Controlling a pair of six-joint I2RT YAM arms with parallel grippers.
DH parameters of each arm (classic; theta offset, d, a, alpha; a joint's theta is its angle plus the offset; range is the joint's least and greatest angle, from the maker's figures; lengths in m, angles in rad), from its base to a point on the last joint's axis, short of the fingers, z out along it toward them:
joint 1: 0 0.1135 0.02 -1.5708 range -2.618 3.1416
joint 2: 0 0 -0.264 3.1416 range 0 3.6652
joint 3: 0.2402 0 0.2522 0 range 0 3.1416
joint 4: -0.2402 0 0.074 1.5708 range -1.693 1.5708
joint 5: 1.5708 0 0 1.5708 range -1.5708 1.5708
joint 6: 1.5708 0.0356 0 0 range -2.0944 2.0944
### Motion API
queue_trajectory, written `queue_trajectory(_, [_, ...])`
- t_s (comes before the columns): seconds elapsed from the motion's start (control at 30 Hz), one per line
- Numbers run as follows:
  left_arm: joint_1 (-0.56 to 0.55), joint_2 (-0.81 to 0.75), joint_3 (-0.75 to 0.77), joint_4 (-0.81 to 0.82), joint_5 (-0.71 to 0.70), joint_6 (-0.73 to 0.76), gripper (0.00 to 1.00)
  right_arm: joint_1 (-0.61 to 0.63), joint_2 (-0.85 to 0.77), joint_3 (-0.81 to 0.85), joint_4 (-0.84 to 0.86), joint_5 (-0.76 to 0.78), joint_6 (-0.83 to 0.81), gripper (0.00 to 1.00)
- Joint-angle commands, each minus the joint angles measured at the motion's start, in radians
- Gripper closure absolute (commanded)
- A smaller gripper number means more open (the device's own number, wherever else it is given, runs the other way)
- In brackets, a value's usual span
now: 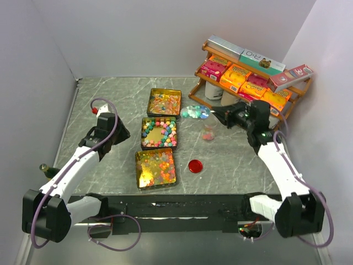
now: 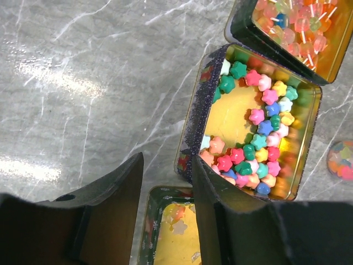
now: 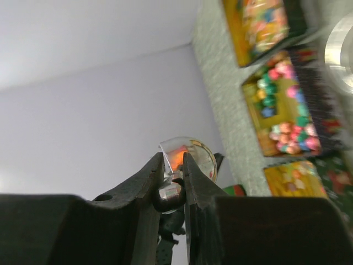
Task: Pack the candies
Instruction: Place the fake candies in the packing bottle.
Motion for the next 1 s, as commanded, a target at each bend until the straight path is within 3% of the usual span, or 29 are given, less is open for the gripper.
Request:
queue_trajectory(0.0, [0.004,-0.007,0.005,0.040,0.025,0.003,0.54,-0.075,-0.112,-0.051,-0.130,0.036,-0.018,1.00])
queue_trajectory(0.43, [0.004,0.000,0.008,0.039,0.048,0.017,0.55,-0.259,-0.241,-0.119,-0.251,0.149,-0.101,1.00])
queue_trajectory(0.67, [0.004,0.001,0.008,0.040,0.056,0.017,0.55,-0.282,-0.204,-0.036,-0.339,0.264,-0.220,1.00])
queue_trajectory(0.97, [0.004,0.007,0.006,0.044,0.061,0.011,0.55,-0.287,-0.155,-0.008,-0.303,0.319,-0.282,1.00])
